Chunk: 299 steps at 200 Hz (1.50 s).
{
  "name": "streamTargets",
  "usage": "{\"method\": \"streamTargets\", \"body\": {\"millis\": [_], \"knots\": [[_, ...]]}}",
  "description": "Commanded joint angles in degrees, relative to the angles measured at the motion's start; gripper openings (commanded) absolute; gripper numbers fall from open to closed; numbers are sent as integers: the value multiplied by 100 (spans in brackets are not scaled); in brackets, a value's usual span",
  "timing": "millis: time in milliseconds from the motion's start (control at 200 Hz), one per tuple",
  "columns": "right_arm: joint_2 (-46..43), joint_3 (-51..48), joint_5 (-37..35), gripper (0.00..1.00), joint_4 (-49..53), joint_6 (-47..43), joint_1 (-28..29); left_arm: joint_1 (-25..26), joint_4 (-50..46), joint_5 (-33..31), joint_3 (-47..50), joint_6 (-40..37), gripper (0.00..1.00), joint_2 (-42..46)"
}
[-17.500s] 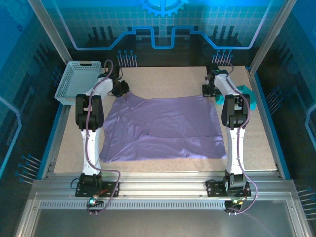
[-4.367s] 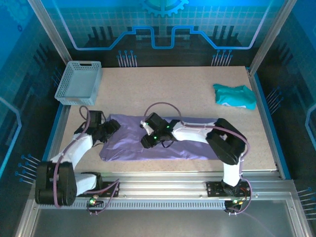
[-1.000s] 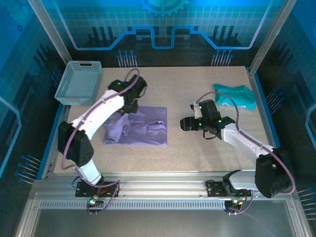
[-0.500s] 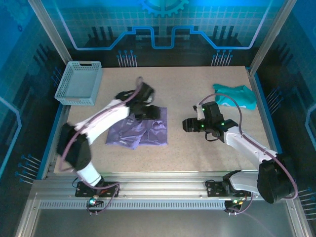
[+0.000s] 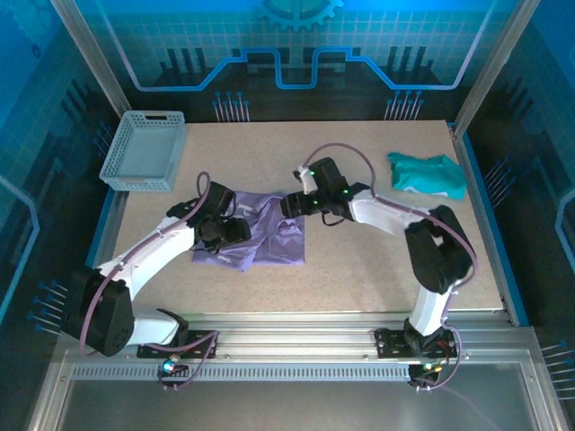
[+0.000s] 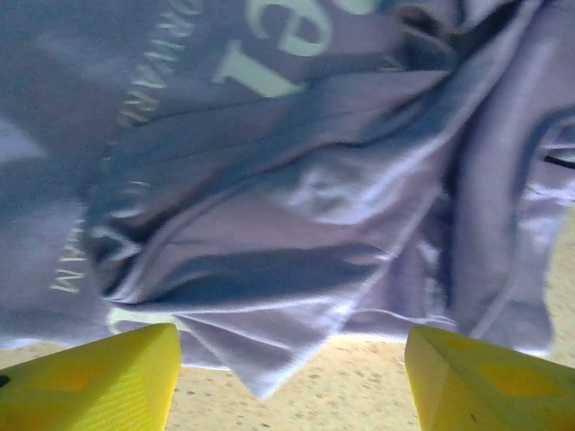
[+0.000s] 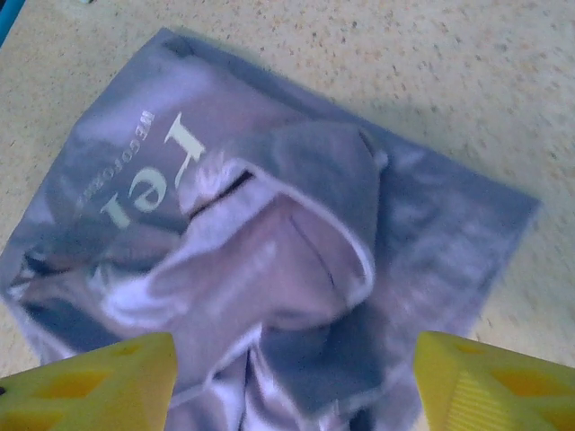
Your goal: Fold the inside-out t-shirt
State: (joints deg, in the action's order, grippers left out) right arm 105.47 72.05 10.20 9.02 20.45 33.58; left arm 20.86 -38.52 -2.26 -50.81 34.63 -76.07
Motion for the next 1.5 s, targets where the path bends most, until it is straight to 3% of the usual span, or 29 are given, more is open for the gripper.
{"method": "streamTargets", "body": {"millis": [0, 360, 485, 565, 715, 905, 985, 1160, 1325, 1410, 1490], "knots": [[641, 667, -250, 70, 486, -190, 169, -47, -63, -490, 180, 119, 68, -106], [1688, 1853, -718, 58, 1211, -397, 272, -223, 242, -891, 123, -121, 70, -828], [1785, 2008, -789, 43, 1319, -443, 233, -240, 451, -725, -8, -189, 67, -1169], [1784, 2015, -775, 34, 1322, -437, 178, -236, 710, -472, -48, -251, 59, -1273], [1745, 2024, -670, 23, 1379, -456, 35, -134, 1013, -238, -42, -376, 33, -1106], [1721, 1979, -94, 16, 1300, -339, -239, 256, 1390, 13, 128, -507, 9, -571], [1760, 2010, 189, 15, 1302, -247, -365, 532, 1627, 161, 175, -544, 3, -319], [2008, 2315, 763, 15, 1487, -78, -665, 1271, 2459, 568, 177, -527, 2, -38], [2303, 2728, 1219, 20, 1826, -20, -916, 1847, 3364, 773, -11, -454, 3, -568], [2429, 2935, 1445, 25, 2016, -41, -1079, 2127, 3532, 854, -280, -583, 8, -1096], [2572, 3186, 1615, 32, 2271, -99, -1224, 2335, 3541, 880, -555, -724, 22, -1621]]}}
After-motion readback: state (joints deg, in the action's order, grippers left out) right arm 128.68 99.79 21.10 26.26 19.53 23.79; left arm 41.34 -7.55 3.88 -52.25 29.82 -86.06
